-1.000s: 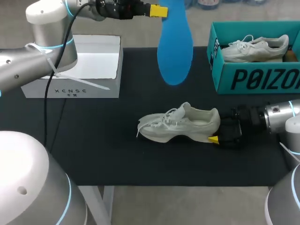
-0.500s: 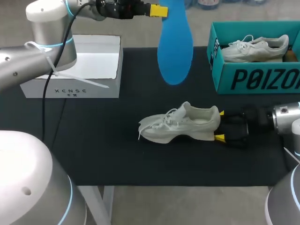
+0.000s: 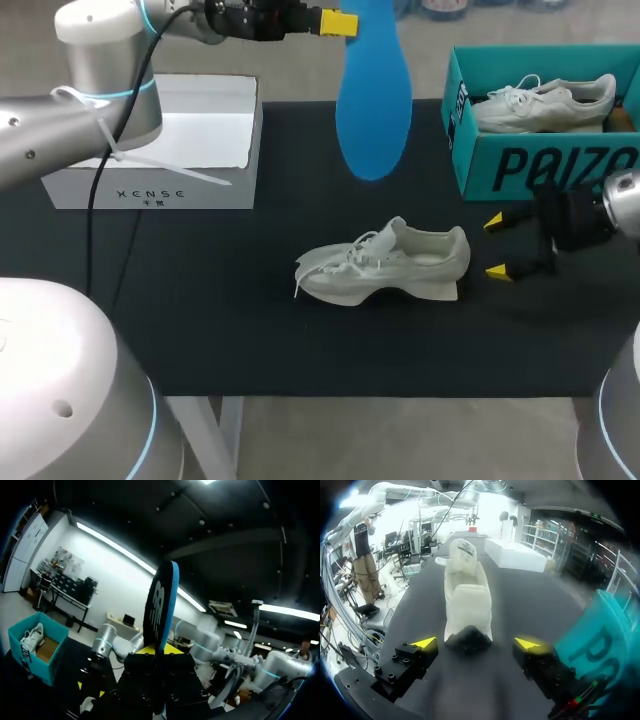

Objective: Take the shoe out of the shoebox, open the shoe tongue, remove and reinsert the insole, then place the shoe into the shoebox

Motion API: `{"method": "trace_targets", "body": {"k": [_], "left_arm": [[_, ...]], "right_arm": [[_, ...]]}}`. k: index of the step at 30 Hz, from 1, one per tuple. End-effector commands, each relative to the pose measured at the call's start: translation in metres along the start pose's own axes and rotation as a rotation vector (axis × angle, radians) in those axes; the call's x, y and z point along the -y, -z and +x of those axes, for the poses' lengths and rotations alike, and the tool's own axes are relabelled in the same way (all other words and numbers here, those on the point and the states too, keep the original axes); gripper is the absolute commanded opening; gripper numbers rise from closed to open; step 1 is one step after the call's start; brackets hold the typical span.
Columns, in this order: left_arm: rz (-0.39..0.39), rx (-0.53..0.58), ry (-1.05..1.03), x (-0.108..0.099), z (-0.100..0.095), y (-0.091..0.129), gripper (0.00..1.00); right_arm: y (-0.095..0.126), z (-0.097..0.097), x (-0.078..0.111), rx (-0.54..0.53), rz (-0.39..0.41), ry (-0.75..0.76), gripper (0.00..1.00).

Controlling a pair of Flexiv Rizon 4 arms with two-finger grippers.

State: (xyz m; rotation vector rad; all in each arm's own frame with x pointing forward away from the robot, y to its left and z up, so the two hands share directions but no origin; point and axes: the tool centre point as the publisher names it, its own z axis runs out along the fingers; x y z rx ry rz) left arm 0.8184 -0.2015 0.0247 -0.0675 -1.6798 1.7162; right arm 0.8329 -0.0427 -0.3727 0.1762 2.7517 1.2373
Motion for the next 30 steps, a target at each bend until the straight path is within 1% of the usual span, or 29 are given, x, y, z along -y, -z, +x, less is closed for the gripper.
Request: {"method": "trace_targets", "body": {"k": [1, 2, 3, 7, 9, 11, 13, 15, 18, 24, 30], "left_arm": [[0.001, -0.001, 0.0, -0.001, 0.0, 0.0, 0.0], [0.001, -0.001, 0.0, -0.001, 0.0, 0.0, 0.0], [0.001, -0.001, 0.0, -0.001, 0.0, 0.0, 0.0], [0.001, -0.001, 0.0, -0.001, 0.0, 0.0, 0.0], [0.001, -0.001, 0.0, -0.001, 0.0, 0.0, 0.0], [0.001, -0.001, 0.0, -0.001, 0.0, 0.0, 0.0], [0.001, -0.001, 0.0, -0.001, 0.0, 0.0, 0.0], [0.001, -0.001, 0.0, -0.001, 0.0, 0.0, 0.0], [0.001, -0.001, 0.0, -0.001, 0.0, 0.0, 0.0], [0.001, -0.001, 0.0, -0.001, 0.0, 0.0, 0.0], [0.001, -0.001, 0.0, -0.001, 0.0, 0.0, 0.0]], "right_arm": [[0.016, 0.005, -0.02, -0.004, 0.294, -0.011, 1.0], [0.018, 0.005, -0.022, -0.001, 0.313, -0.008, 1.0], [0.019, 0.005, -0.024, 0.007, 0.352, -0.016, 1.0], [0.024, 0.006, -0.035, 0.039, 0.457, 0.0, 1.0], [0.025, 0.006, -0.038, 0.047, 0.477, 0.006, 1.0], [0.025, 0.006, -0.044, 0.055, 0.528, 0.018, 1.0], [0.025, 0.006, -0.05, 0.057, 0.554, 0.026, 1.0], [0.024, 0.006, -0.052, 0.055, 0.56, 0.034, 1.0], [0.025, 0.003, -0.05, 0.051, 0.556, 0.033, 1.0], [0.033, -0.002, -0.048, 0.054, 0.555, 0.044, 1.0], [0.031, -0.004, -0.056, 0.05, 0.578, 0.069, 1.0]]}}
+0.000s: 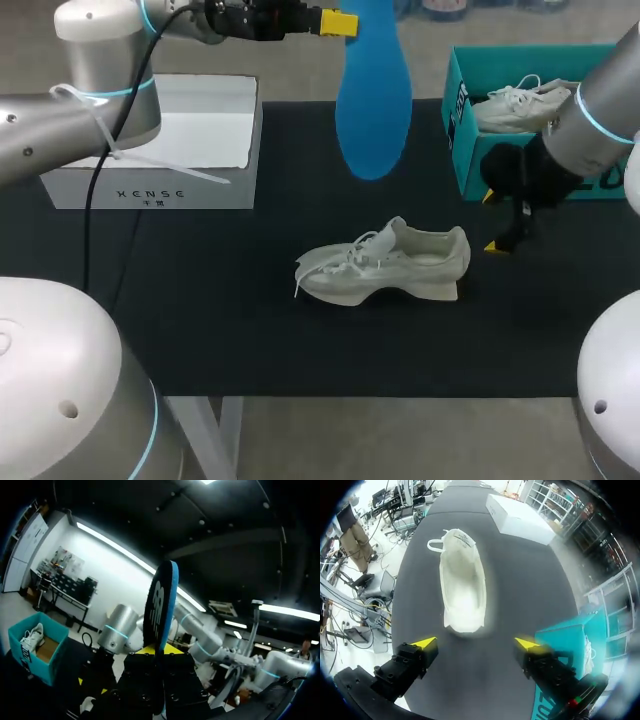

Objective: Take the shoe out of the shoebox, open the shoe tongue, remove and reinsert the insole, then place the shoe into the shoebox

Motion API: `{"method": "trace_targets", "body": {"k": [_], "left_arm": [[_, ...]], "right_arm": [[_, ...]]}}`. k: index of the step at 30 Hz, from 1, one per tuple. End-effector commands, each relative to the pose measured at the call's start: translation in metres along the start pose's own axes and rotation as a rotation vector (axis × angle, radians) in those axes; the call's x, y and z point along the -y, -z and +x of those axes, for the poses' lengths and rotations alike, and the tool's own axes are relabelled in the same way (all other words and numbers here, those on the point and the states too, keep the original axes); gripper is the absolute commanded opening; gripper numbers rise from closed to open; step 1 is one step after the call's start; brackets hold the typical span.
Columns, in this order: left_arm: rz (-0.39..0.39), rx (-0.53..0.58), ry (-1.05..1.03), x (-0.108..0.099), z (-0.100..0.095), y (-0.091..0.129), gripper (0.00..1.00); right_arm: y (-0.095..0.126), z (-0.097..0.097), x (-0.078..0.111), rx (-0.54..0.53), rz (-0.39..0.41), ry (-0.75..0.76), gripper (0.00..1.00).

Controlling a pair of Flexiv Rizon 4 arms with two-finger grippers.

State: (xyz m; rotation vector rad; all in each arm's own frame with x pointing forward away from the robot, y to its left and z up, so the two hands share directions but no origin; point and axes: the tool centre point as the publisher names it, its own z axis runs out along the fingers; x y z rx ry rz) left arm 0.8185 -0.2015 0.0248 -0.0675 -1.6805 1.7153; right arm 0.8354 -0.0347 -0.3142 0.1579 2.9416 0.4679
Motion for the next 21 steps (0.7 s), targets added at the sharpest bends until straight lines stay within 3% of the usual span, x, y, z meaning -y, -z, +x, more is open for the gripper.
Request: {"method": "trace_targets", "body": {"k": [1, 4, 14, 21], "left_arm": [[0.002, -0.001, -0.001, -0.001, 0.0, 0.0, 0.0], [0.002, -0.001, -0.001, -0.001, 0.0, 0.0, 0.0], [-0.086, 0.055, -0.043, 0.016, 0.031, -0.015, 0.0], [-0.085, 0.081, -0.012, 0.012, 0.025, -0.009, 0.0]], "right_arm": [[0.001, 0.0, -0.008, -0.004, 0.058, 0.007, 1.0], [-0.001, 0.0, -0.008, -0.005, 0.04, 0.012, 1.0], [-0.01, -0.002, -0.011, -0.011, 0.011, 0.016, 1.0], [-0.009, -0.001, -0.012, -0.015, 0.01, 0.02, 1.0]]}}
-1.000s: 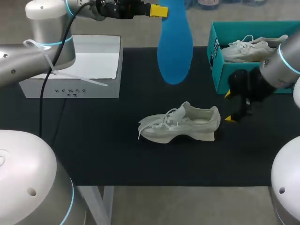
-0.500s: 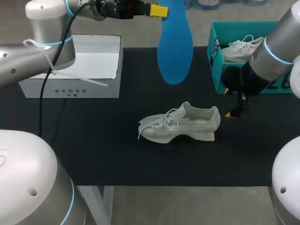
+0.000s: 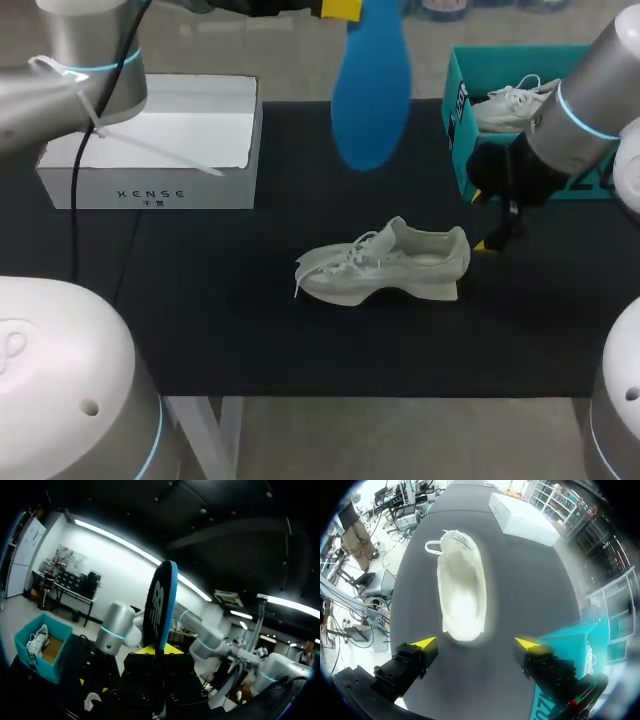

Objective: Take the shoe out of the shoebox, open the shoe tongue, remove and reinsert the insole, then place the shoe into the shoebox

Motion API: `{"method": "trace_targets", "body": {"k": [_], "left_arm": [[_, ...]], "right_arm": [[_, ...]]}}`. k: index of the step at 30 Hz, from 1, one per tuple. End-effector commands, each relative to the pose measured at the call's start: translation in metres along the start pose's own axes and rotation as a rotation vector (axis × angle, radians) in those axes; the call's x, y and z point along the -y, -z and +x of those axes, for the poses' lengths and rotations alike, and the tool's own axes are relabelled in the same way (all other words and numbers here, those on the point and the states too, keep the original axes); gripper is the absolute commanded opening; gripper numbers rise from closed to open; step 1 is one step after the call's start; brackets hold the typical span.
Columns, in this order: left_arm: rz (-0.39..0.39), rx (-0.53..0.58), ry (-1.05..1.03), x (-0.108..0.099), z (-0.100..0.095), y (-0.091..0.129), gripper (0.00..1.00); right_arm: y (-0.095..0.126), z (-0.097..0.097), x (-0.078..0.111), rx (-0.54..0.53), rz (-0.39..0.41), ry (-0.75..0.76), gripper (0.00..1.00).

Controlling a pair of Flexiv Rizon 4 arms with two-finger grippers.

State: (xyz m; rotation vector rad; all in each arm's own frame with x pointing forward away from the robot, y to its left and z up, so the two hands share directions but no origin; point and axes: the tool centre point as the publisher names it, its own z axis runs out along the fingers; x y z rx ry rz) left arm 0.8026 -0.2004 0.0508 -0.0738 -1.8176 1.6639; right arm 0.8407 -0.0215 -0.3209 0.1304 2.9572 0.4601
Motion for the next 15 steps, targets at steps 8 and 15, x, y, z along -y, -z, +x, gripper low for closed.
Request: {"method": "trace_targets", "body": {"k": [8, 15], "left_arm": [[0.013, 0.015, 0.008, -0.004, 0.001, 0.002, 0.0], [0.013, 0.015, 0.008, -0.004, 0.001, 0.002, 0.0]], "right_arm": [[0.006, 0.005, -0.024, -0.012, 0.045, 0.045, 1.0], [-0.006, 0.004, -0.047, -0.025, 0.051, 0.056, 1.0]]}}
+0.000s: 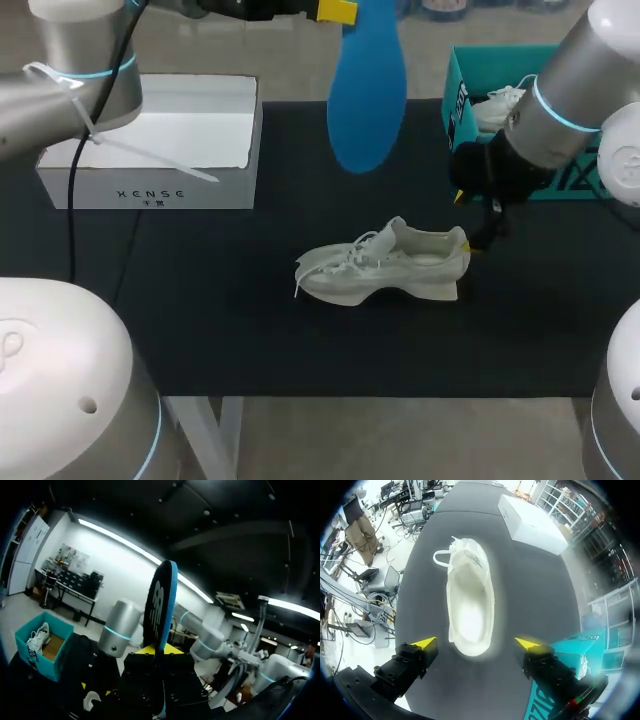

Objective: Take the shoe out of the shoebox, open the shoe tongue, remove and reinsert the insole, then place the shoe into the shoebox

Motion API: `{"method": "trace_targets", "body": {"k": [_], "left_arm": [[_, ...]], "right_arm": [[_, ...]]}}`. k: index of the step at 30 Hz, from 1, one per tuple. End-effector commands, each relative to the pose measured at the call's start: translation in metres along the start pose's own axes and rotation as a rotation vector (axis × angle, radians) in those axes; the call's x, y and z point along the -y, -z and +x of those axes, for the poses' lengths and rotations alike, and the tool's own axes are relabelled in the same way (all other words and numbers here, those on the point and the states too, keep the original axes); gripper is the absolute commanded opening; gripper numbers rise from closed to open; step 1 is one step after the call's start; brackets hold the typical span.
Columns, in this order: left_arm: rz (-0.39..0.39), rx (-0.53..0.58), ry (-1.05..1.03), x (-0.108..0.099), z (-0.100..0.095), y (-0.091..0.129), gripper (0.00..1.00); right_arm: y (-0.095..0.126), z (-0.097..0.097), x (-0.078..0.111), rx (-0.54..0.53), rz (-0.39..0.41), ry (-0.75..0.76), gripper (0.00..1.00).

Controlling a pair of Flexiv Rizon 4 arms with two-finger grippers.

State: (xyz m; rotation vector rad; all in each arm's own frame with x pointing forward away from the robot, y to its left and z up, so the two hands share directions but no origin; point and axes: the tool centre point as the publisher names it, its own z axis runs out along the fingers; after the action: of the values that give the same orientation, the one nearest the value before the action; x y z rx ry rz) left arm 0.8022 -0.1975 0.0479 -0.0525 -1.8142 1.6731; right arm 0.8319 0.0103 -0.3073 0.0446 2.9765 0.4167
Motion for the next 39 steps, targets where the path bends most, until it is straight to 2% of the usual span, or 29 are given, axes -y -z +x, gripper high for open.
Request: {"method": "trace_targets", "body": {"k": [1, 11, 17, 30, 31, 32, 33, 39], "left_arm": [[0.001, 0.003, 0.0, -0.001, 0.001, -0.001, 0.0], [0.001, 0.003, 0.0, -0.001, 0.001, -0.001, 0.0], [0.001, 0.003, 0.0, -0.001, 0.001, -0.001, 0.0], [0.001, 0.003, 0.0, -0.001, 0.001, -0.001, 0.0], [0.001, 0.003, 0.0, -0.001, 0.001, -0.001, 0.0], [0.001, 0.003, 0.0, -0.001, 0.001, -0.001, 0.0], [0.001, 0.003, 0.0, -0.001, 0.001, -0.001, 0.0], [0.001, 0.003, 0.0, -0.001, 0.001, -0.001, 0.0]], "right_arm": [[-0.011, -0.008, -0.016, -0.007, 0.024, 0.0, 1.0], [-0.042, -0.024, -0.037, -0.03, 0.008, 0.013, 1.0], [-0.059, -0.029, -0.029, -0.003, -0.028, -0.006, 1.0], [-0.087, -0.024, -0.015, -0.016, 0.006, -0.019, 1.0], [-0.088, -0.024, -0.016, -0.019, 0.006, -0.018, 0.87], [-0.089, -0.025, -0.016, -0.02, 0.008, -0.017, 0.4], [-0.091, -0.026, -0.015, -0.021, 0.009, -0.017, 0.0], [-0.094, -0.027, -0.015, -0.033, 0.022, -0.016, 0.0]]}}
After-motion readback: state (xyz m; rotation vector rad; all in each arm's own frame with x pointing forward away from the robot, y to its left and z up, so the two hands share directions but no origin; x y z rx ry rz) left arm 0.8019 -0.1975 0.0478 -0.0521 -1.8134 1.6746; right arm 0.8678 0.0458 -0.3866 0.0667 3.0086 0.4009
